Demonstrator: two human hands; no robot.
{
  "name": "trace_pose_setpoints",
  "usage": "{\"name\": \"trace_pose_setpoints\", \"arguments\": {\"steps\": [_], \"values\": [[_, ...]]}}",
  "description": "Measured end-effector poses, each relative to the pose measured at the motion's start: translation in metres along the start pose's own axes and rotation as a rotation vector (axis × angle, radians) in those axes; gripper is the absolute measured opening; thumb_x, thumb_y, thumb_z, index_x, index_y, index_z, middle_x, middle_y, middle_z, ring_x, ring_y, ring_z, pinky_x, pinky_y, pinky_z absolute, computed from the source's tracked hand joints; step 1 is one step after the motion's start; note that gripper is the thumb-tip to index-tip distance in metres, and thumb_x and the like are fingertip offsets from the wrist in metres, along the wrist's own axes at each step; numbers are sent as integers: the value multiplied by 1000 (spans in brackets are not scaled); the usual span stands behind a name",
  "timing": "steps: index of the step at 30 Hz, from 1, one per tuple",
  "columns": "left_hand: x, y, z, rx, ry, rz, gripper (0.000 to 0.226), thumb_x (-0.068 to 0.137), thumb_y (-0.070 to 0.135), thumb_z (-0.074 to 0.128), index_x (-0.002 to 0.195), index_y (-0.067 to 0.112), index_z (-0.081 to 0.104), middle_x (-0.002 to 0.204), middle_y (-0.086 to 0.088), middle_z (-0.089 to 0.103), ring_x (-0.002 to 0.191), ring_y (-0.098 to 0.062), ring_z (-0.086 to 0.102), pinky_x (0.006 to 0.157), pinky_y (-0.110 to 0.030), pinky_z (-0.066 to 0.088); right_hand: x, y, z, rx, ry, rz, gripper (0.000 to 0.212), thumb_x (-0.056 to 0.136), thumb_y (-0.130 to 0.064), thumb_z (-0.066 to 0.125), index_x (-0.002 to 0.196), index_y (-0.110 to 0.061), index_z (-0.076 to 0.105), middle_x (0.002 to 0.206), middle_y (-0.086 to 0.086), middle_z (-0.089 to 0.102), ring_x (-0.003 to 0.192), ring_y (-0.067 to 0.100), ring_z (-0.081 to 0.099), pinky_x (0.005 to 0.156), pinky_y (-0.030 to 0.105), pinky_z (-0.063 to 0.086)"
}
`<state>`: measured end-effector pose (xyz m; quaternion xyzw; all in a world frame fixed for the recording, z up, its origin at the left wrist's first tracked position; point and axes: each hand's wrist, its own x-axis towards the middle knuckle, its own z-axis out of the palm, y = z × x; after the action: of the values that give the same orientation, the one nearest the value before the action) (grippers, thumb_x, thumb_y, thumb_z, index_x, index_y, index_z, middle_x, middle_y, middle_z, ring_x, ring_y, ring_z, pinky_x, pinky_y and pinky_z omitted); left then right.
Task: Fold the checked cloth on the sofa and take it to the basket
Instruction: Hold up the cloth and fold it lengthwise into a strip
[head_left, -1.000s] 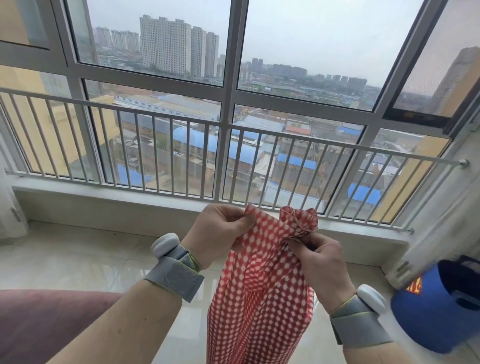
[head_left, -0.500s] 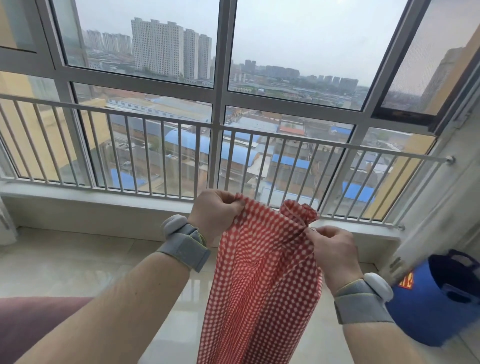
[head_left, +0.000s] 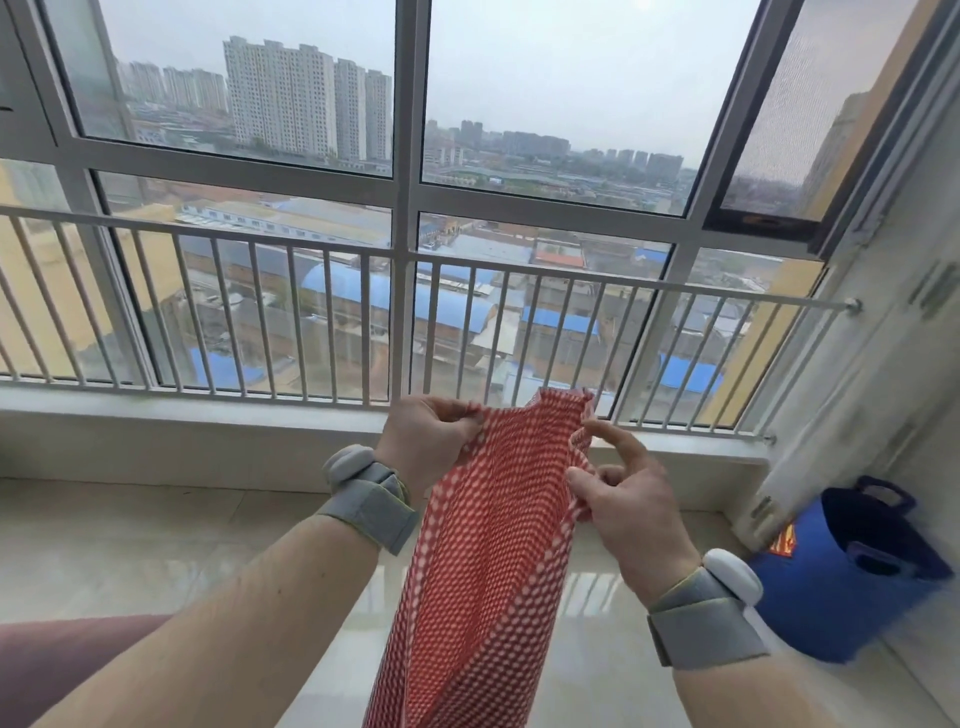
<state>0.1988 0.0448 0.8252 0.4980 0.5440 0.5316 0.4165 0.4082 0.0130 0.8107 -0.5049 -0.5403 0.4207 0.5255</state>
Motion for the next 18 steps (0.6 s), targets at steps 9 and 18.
{"name": "trace_pose_setpoints", "arguments": {"steps": [9, 18], "values": [[-15, 5, -7, -42, -208, 21, 7, 79, 9, 74, 82, 14, 76, 78, -6, 75, 73, -22, 71, 64, -29, 59, -16, -17, 23, -95, -291, -185, 33, 63, 1, 58, 79, -21, 77, 84, 8, 77, 83, 26, 74, 79, 41, 59], [-33, 16, -20, -108, -412, 28, 7, 76, 8, 75, 81, 13, 78, 78, -9, 75, 69, -18, 70, 59, -24, 57, -16, -26, 34, -490, -179, -605, 5, 83, -20, 73, 80, -24, 76, 72, -13, 61, 68, 3, 58, 64, 12, 46]]}}
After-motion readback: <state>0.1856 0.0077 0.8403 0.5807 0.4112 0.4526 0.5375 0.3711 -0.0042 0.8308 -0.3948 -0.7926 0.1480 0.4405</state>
